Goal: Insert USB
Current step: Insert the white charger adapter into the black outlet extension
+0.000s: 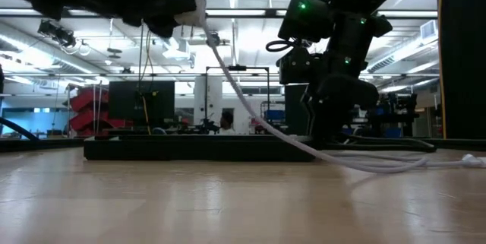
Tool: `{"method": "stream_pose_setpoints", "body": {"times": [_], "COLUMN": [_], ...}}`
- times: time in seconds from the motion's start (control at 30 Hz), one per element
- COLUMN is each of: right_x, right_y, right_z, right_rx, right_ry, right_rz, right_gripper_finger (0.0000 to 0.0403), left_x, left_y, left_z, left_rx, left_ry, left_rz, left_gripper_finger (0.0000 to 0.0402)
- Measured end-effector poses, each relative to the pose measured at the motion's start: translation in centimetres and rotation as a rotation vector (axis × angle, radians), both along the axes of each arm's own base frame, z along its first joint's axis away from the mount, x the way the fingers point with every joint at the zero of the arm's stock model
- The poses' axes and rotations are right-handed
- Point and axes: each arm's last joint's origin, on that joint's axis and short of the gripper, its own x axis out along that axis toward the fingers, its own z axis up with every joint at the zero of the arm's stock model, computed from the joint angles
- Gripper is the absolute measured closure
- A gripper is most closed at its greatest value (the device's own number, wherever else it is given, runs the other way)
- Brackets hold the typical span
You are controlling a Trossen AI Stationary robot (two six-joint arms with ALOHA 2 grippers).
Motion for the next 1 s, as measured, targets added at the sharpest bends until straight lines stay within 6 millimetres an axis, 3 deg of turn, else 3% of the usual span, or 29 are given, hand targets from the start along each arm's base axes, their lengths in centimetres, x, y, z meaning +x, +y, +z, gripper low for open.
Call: {"method": "stream_pose_setpoints", "body": {"times": [0.2, 0.47, 0.7, 1.0], "right_x": [0.0, 0.1, 0.2, 0.2], "right_y": [0.0, 0.0, 0.0, 0.0], "right_z": [0.0, 0.0, 0.1, 0.1], "right_rx": [0.004, 0.008, 0.018, 0.022], "right_ry": [-0.002, -0.011, -0.020, -0.021], "right_rz": [-0.003, -0.001, -0.022, -0.033], "right_gripper_finger": [0.0401, 0.0401, 0.0401, 0.0401], "left_x": [-1.5, -2.9, -1.6, 0.3], "left_y": [1.5, 2.2, 2.0, 2.0], "left_z": [-2.2, -5.0, -5.8, -8.9], "left_rx": [-0.068, -0.184, -0.195, -0.232], "left_ry": [-0.081, -0.013, -0.099, -0.079], "left_rz": [0.052, 0.024, -0.009, 0.011], "left_gripper_finger": [0.0273, 0.0273, 0.0273, 0.0273]}}
